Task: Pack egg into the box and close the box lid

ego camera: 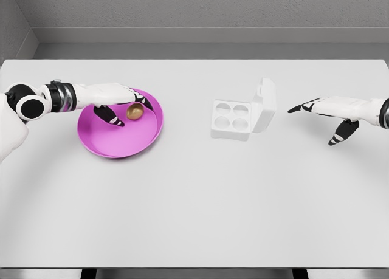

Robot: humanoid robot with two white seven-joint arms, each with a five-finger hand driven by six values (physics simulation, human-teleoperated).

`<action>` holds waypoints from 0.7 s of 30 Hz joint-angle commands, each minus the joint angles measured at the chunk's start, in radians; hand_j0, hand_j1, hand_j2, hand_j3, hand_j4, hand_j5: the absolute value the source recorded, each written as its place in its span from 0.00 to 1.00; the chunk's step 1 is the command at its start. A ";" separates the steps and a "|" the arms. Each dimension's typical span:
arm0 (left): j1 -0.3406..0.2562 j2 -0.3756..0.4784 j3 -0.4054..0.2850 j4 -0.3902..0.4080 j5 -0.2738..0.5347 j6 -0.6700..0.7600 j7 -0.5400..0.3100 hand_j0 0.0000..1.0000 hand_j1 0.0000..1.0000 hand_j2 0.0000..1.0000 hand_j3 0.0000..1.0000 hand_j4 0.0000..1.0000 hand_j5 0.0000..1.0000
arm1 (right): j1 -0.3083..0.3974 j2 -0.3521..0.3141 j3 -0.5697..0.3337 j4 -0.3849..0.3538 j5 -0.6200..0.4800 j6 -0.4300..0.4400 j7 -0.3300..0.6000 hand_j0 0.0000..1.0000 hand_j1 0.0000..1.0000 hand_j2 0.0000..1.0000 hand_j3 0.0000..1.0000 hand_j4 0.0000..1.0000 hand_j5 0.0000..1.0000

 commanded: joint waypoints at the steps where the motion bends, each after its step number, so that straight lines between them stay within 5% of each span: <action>1: 0.000 0.000 0.001 0.000 0.006 0.002 0.000 0.79 0.79 0.79 0.79 0.79 0.79 | 0.000 -0.001 -0.001 0.001 -0.005 0.002 0.000 1.00 1.00 1.00 1.00 1.00 1.00; 21: 0.005 0.005 -0.001 0.000 0.006 0.002 -0.002 0.66 0.66 0.66 0.66 0.66 0.66 | 0.000 -0.001 -0.002 0.001 -0.005 0.002 0.000 1.00 1.00 1.00 1.00 1.00 1.00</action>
